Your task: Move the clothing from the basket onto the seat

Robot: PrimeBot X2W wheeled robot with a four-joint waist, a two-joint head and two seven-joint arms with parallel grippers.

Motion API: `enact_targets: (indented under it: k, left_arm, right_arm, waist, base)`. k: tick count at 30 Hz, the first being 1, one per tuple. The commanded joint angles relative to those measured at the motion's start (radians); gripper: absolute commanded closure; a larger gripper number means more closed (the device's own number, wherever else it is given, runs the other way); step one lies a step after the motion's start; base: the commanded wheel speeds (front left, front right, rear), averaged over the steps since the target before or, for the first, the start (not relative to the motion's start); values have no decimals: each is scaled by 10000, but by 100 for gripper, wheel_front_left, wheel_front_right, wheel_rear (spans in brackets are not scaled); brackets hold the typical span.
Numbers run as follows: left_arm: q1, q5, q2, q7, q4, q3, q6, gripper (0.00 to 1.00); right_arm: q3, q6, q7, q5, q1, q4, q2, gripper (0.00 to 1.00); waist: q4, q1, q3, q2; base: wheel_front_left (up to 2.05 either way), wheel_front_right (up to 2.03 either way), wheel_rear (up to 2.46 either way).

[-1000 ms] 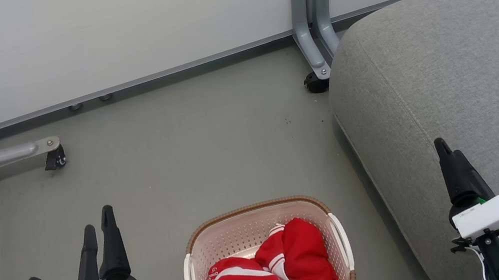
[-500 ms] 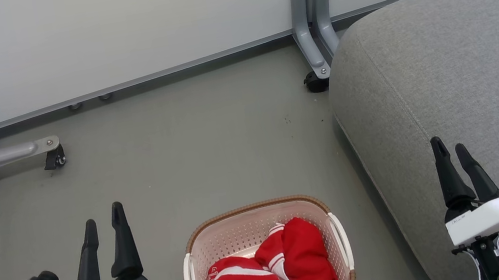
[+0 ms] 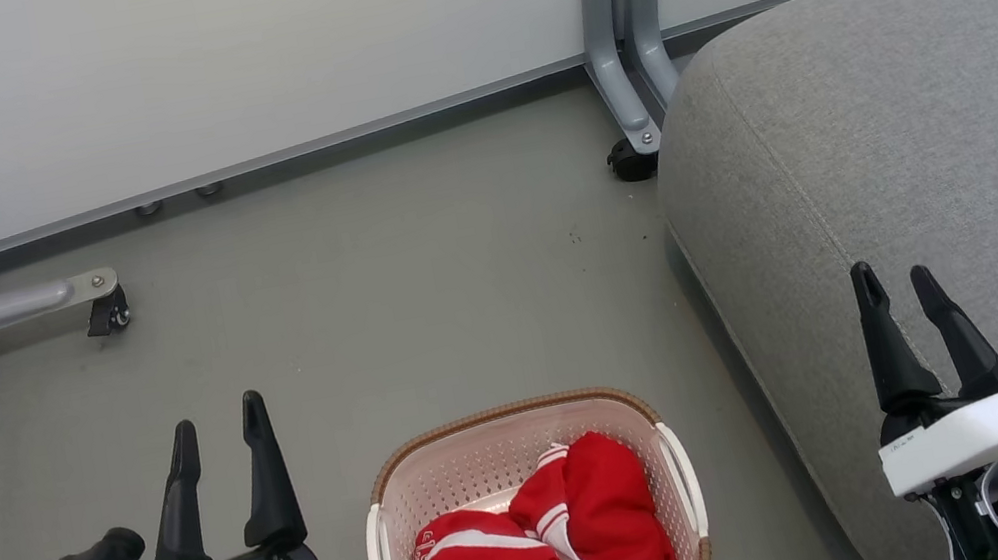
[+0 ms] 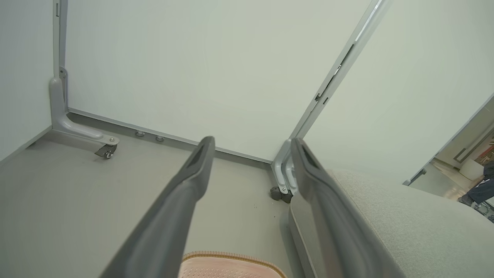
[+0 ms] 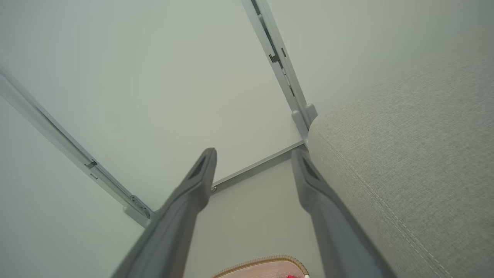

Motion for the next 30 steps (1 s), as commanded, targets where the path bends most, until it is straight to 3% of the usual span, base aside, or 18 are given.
enact_targets:
  k: [1, 30]
  left_arm:
    - [51, 345, 71, -111, -170, -29, 71, 0]
    - [347, 2797, 87, -766, -606, -515, 275, 0]
  right_arm:
    - [4, 4, -123, -328, 45, -189, -56, 0]
    - [339, 5, -783, -2870, 361, -655, -75, 0]
  waist:
    - [4, 0, -1, 0]
    - [13, 0, -23, 0]
  base:
    - [0, 0, 0]
    - [0, 0, 0]
